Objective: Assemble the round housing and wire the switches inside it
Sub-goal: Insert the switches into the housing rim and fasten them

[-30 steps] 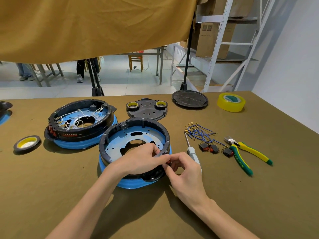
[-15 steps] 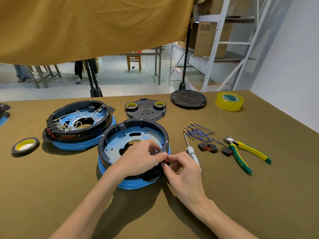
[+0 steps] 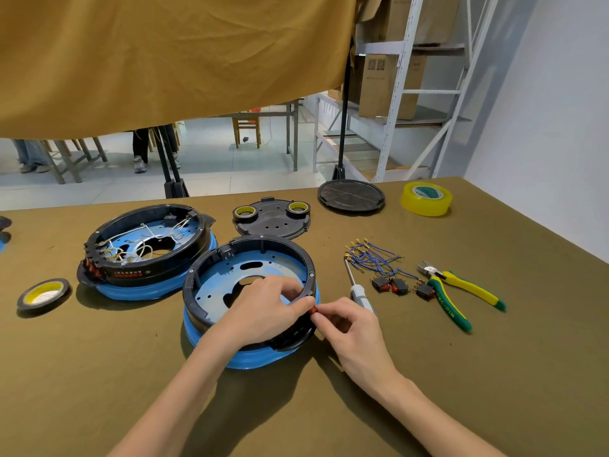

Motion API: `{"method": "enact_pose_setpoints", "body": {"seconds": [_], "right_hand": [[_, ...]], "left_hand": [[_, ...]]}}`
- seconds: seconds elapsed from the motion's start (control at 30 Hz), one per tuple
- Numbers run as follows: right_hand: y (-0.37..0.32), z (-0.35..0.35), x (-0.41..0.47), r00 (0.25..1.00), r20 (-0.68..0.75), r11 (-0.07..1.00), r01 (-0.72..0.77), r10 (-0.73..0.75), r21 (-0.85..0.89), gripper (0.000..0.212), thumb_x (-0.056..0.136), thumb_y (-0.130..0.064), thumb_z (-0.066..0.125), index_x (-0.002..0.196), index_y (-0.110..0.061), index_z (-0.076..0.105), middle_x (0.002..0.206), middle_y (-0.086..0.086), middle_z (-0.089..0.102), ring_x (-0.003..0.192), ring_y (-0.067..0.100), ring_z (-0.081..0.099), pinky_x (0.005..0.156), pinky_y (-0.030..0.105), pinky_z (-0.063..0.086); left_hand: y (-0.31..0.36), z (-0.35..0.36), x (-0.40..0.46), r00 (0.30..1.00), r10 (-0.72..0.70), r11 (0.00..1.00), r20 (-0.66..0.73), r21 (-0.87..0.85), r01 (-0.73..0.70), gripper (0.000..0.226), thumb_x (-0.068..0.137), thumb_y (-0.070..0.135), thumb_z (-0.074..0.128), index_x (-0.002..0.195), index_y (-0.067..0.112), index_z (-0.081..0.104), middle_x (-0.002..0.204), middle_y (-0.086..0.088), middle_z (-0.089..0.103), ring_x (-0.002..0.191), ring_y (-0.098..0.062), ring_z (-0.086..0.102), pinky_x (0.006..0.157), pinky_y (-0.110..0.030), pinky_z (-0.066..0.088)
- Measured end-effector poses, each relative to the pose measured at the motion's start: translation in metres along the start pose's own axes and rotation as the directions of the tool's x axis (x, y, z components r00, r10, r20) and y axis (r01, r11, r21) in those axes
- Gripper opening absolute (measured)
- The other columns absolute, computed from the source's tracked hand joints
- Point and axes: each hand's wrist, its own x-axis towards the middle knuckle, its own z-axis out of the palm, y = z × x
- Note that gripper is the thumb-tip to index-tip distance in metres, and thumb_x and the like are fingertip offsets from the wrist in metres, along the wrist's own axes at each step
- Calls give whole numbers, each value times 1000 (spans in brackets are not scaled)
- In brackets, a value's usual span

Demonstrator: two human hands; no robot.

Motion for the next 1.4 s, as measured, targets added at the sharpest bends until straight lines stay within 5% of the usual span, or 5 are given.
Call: {"method": "enact_pose_setpoints", "body": {"seconds": [0.33,0.53,0.7,0.87,1.4], "right_hand": [[-6,-14,9,975,-171,975,109,-143,-192,25,92,-27,73,116,-33,66,82,-12,62,73,9,59,63,20,48],[-6,-31,36,933,-82,464,-249,351,-850,50,99,-57,53,126,-15,51,119,4,59,100,23,64,72,34,50],[-13,-50,37,866,-3,865,-500,500,-42,17,101,-19,60,99,-4,68,78,7,71,69,17,68,71,36,58],[-35,-37,44,866,31,492,-312,498,812,9,91,-4,58,88,-8,52,64,6,54,62,20,54,73,39,49],[-39,7,61,848,-303,627,-45,436,778,41,99,-8,56,61,-18,46,51,0,38,46,14,41,66,36,45]], "left_hand": [[5,-1,-1,998,-69,998,6,-7,69,38,98,54,53,89,22,70,89,1,71,88,-17,66,83,-46,56],[11,5,4,991,-136,990,2,-32,136,36,100,52,53,95,19,65,91,-5,71,85,-19,67,72,-36,52],[10,4,6,990,-139,989,22,-52,140,30,101,53,52,96,25,62,95,2,69,85,-15,66,75,-34,55],[14,7,12,988,-154,987,-10,-35,154,30,101,53,51,101,25,60,105,2,69,83,-15,62,71,-30,48],[6,15,19,988,-146,989,-57,-25,145,26,101,54,52,100,30,60,89,10,64,76,-5,60,60,-21,40]]}}
